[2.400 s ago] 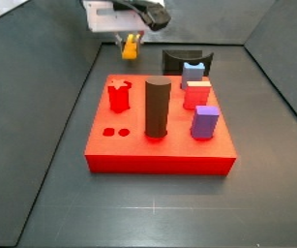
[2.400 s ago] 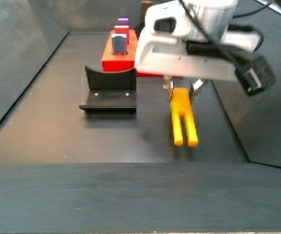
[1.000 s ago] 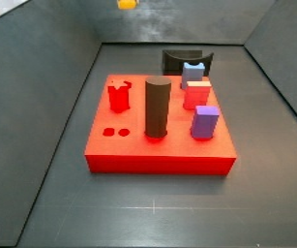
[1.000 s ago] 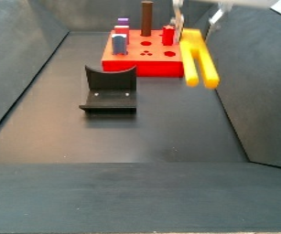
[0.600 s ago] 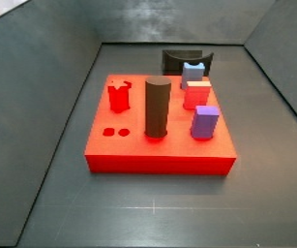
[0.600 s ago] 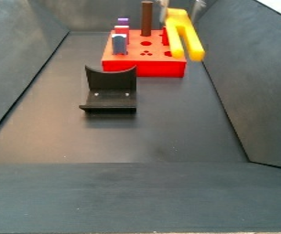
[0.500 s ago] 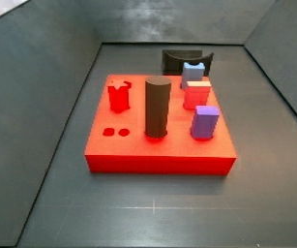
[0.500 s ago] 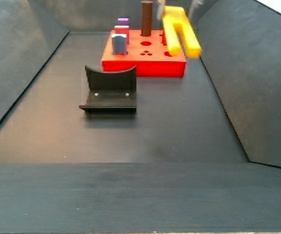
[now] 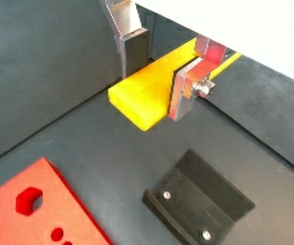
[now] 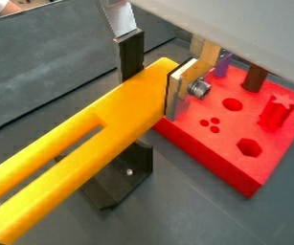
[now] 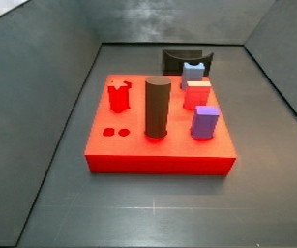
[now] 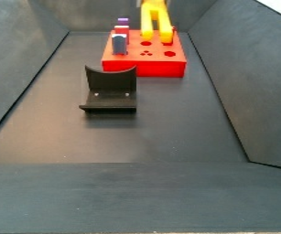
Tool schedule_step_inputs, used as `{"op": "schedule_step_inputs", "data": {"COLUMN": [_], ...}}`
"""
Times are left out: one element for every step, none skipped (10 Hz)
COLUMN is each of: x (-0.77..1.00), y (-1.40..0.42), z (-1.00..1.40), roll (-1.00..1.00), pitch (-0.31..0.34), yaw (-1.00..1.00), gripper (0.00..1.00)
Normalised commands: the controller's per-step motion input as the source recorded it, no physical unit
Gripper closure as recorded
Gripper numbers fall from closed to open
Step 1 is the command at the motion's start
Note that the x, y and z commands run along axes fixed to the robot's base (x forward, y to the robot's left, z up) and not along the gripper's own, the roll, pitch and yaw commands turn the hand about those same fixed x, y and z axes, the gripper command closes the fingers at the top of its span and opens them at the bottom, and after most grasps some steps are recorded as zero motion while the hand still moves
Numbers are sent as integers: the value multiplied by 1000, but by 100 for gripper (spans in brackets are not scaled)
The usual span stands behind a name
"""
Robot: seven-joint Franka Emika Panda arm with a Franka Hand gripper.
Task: Pick up the square-circle object. Move up. Rotate the square-circle object. Place the square-circle object on the fixture. Regrasp the square-circle object. Move to above the board. Insert the square-circle object.
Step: Place the square-circle object on the fixture.
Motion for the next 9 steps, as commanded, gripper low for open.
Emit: {"op": "schedule_step_inputs", "data": {"x": [1000,906,772,675,583,885,812,756,670], "y": [-70,-49,-25,-17,-11,-585,-521,-274,-145], "z": [52,36,24,21,19,-601,-565,-393,-209], "roll": [-82,-72,-67,-65,-61,-1000,-1000,-1000,-1000], "pitch": [129,130,138,146,148,136,132,126,123], "yaw": [20,22,20,19,20,8,1,-12,-22], "gripper": [100,100,100,100,100,100,100,100,100]}}
